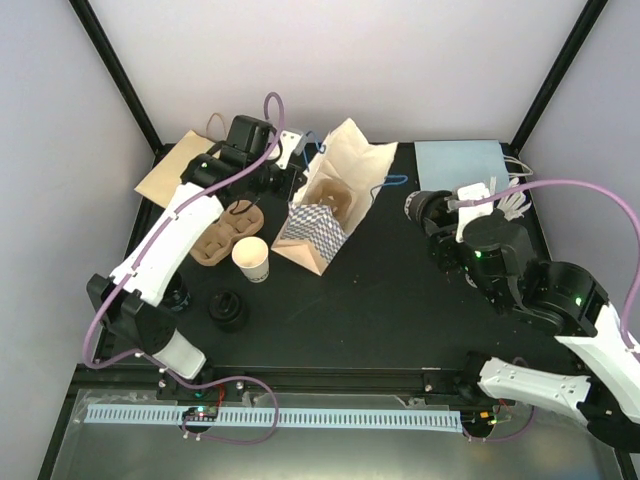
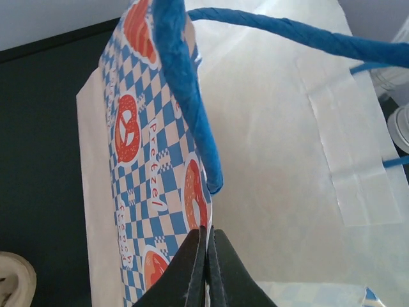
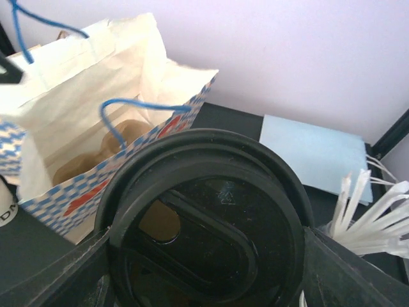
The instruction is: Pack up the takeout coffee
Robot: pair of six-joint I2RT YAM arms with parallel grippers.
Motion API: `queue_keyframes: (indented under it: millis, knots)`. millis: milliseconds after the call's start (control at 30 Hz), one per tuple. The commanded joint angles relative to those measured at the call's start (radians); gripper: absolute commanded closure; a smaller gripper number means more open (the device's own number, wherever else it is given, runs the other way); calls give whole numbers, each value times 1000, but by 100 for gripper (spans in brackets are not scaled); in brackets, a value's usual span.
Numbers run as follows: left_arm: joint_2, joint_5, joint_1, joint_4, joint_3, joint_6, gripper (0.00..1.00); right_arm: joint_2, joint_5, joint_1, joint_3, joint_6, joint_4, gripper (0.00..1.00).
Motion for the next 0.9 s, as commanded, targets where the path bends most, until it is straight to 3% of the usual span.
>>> queue_keyframes:
  millis: [0,133,467,867]
  knots:
    - [-63,58,-19,46,-39,32,99,-22,106,-3,25,-38,15,30]
    - [-105,68,-53,42,-88,70,98,-31,121,-3,36,-66,36,30]
    - [-204,-120,-162,33,-180,162,98,-66,111,-3,66,-145,107,31]
    - [-276,-233,-225,136,-219,289,98,-91,-70,-3,50,-210,244,32]
